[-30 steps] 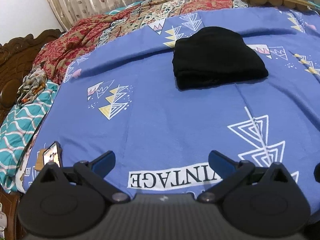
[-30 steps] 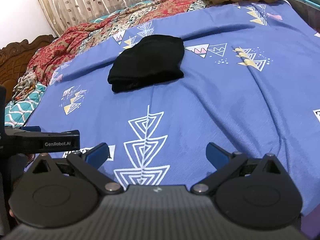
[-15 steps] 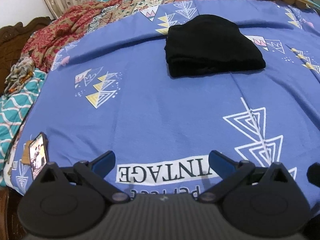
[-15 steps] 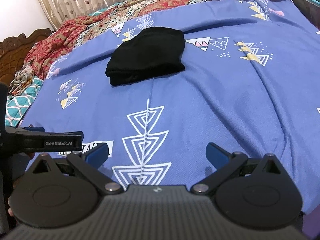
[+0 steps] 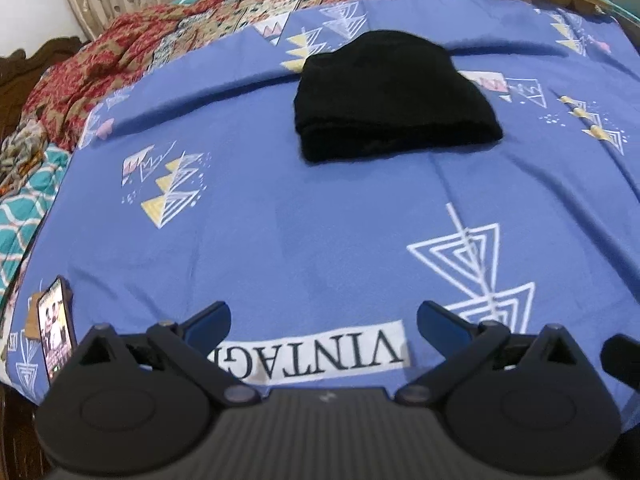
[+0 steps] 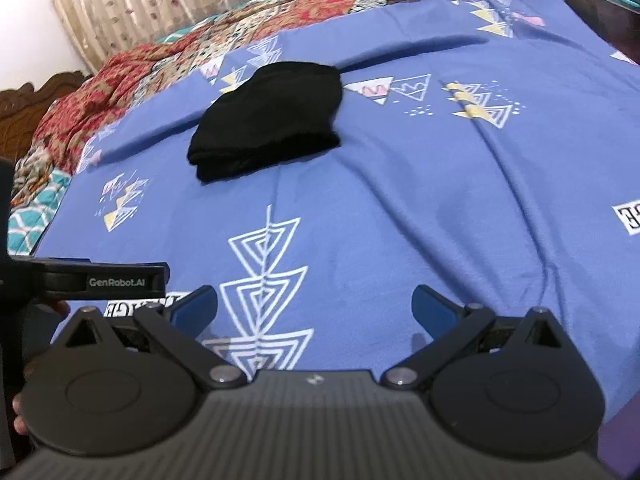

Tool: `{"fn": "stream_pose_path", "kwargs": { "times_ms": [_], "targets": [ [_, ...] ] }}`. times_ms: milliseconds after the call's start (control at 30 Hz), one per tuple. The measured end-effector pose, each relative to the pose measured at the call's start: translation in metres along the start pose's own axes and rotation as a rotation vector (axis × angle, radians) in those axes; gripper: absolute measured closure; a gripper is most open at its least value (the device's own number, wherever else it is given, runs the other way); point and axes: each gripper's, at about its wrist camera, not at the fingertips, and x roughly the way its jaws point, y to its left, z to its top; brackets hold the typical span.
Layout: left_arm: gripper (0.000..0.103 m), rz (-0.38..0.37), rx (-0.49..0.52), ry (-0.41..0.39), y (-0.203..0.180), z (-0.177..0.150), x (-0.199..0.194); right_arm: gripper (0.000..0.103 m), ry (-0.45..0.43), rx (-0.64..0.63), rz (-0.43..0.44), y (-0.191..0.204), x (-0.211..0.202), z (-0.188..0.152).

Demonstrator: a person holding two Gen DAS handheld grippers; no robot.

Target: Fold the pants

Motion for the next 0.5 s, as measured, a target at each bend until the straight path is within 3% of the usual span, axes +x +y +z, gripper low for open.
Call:
{"fn": "stream_pose_path", "kwargs": {
  "times_ms": [500],
  "targets": [
    [0.0, 0.048, -0.035, 0.01, 0.019, -0.006, -0.005, 0.0, 0.066, -0.135, 0.013, 0.022, 0.006, 0.014]
  ]
}}
